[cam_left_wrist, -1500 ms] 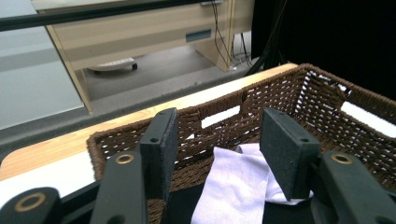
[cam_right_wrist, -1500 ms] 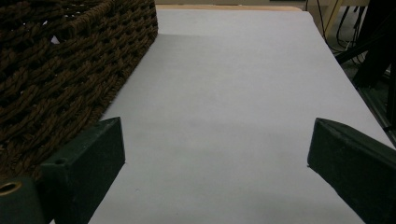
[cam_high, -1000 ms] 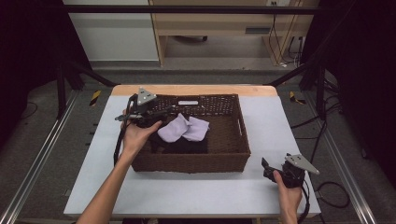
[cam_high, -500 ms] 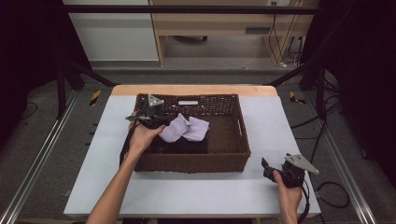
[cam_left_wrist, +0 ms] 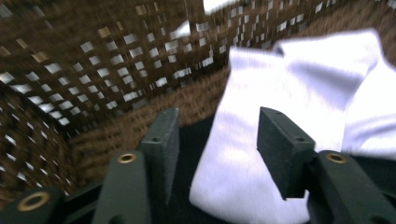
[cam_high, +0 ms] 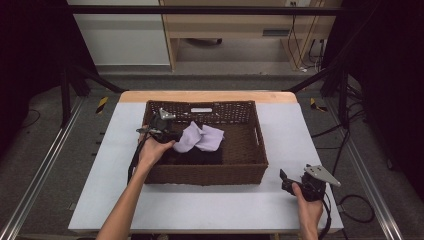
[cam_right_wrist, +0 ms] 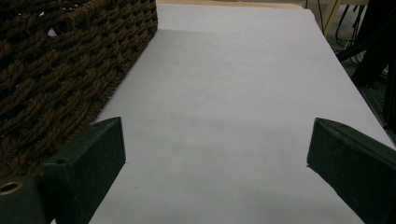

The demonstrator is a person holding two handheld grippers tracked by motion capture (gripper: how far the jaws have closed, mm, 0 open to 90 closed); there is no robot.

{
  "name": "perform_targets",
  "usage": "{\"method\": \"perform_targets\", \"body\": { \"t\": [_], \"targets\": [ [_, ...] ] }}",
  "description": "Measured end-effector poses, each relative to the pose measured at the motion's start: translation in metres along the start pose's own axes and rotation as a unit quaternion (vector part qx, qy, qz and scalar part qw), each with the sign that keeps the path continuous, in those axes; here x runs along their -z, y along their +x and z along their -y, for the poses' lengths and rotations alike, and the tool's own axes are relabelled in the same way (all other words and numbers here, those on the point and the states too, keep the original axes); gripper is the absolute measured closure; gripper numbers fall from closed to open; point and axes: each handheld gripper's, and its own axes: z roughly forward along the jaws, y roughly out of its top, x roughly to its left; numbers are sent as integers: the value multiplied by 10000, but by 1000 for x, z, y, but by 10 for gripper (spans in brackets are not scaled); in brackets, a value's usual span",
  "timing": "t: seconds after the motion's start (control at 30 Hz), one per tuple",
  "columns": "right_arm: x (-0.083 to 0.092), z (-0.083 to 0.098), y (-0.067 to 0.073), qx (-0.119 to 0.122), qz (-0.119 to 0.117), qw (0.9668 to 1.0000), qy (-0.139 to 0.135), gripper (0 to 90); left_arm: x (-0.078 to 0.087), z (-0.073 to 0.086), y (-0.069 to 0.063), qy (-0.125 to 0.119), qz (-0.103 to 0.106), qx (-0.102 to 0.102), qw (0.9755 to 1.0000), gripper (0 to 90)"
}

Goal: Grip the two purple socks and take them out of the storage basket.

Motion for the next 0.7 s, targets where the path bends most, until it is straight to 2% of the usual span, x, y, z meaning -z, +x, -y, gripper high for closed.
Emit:
{"method": "perform_targets", "body": {
  "t": [0.03, 0.3, 0.5, 0.57, 0.6, 0.7],
  "targets": [
    [0, 0, 0, 4, 1, 10000, 2, 48, -3, 2, 0, 150, 38, -16, 9999, 470],
    [0, 0, 0, 4, 14, 10000, -3, 49, -10, 7, 0, 445, 110, -31, 9989, 467],
    [0, 0, 0, -1, 6, 10000, -8, 50, -13, 9, 1, 665, 141, 16, 9977, 501],
    [0, 0, 0, 5, 15, 10000, -6, 50, -14, 10, 0, 769, 201, 15, 9968, 555],
    [0, 0, 0, 7, 16, 10000, -7, 50, -14, 10, 0, 883, 215, -5, 9959, 601],
    [0, 0, 0, 9, 19, 10000, -10, 51, -13, 10, -1, 988, 250, -33, 9948, 731]
  ]
}}
